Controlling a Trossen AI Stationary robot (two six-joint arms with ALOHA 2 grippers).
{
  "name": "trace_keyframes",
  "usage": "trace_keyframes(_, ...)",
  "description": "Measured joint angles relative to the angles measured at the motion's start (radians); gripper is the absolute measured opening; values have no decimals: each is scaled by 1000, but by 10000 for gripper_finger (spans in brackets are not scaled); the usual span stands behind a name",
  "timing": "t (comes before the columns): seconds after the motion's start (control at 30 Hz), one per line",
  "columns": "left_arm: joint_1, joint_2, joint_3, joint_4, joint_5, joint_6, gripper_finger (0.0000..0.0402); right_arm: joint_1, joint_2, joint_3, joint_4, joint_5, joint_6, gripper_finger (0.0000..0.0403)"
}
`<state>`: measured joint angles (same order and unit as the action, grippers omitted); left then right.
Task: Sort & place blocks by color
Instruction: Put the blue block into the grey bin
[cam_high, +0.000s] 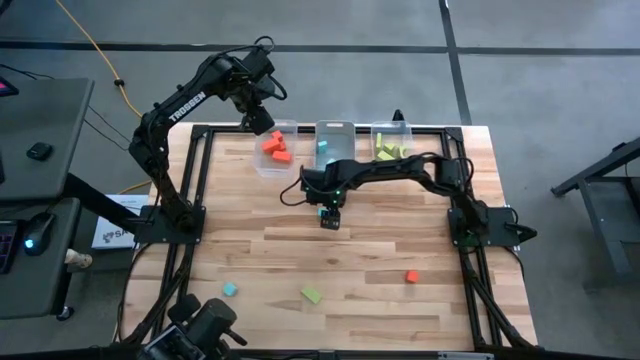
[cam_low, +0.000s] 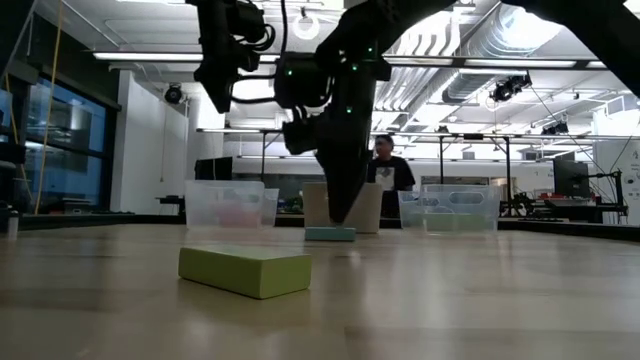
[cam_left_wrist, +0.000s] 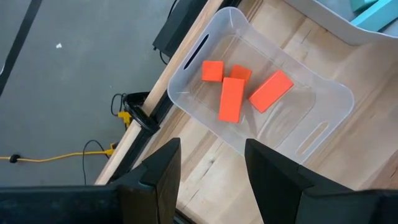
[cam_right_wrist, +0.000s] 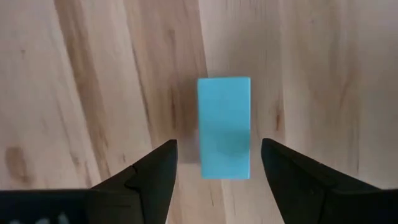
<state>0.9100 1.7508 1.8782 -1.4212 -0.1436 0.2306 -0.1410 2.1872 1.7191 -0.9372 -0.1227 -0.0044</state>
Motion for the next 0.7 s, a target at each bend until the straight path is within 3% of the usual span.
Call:
trace_keyframes(0.5,0,0,0,0,0,0,156,0,49,0,12,14,4,221)
trace_keyframes(0.7,0,0,0,0,0,0,156,-2,50,0,13,16,4,152)
